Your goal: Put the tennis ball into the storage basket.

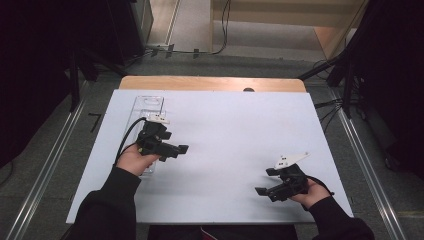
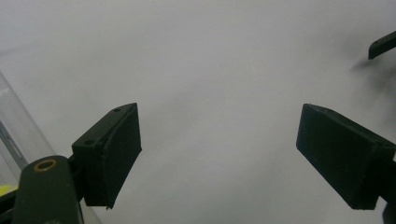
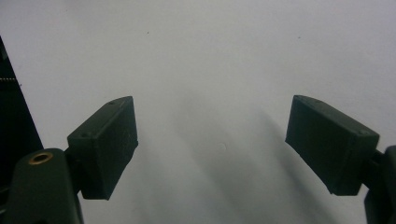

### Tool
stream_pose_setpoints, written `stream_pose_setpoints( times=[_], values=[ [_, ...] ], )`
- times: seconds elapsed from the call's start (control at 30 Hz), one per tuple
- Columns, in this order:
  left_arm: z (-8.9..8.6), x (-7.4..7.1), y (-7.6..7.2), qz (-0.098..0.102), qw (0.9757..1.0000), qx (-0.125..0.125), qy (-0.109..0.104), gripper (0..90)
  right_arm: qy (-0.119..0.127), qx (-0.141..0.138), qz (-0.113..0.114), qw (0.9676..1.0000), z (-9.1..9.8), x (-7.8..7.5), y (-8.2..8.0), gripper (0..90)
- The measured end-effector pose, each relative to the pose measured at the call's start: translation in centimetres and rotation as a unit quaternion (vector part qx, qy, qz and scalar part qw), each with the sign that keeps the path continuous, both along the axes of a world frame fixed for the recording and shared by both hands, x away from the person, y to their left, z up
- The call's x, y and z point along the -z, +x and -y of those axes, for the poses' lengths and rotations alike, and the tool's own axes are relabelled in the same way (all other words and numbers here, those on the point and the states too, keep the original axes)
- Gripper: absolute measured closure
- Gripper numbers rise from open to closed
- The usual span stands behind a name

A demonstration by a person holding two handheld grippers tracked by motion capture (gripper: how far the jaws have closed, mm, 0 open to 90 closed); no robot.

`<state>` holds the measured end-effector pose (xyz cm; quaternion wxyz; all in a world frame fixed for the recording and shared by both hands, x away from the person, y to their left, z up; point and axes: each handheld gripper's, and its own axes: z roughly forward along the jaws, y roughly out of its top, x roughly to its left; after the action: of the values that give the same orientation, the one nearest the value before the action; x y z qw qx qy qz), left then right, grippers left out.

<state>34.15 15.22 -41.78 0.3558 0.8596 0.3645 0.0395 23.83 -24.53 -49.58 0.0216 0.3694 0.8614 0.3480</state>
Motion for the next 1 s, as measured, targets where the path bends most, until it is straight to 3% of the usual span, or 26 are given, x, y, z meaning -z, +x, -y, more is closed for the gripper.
stream_pose_setpoints(
  times=[0.47,1.0],
  values=[
    [-0.7,0.8,-2.0,-0.002,0.9998,0.001,-0.020,14.6,0.000,0.001,0.000,1.0000,0.0,0.0,0.0,14.8],
    [-0.7,2.4,-3.8,-0.014,0.9996,0.025,-0.007,14.6,-0.002,0.002,0.001,1.0000,0.1,0.0,0.0,14.8]
  ],
)
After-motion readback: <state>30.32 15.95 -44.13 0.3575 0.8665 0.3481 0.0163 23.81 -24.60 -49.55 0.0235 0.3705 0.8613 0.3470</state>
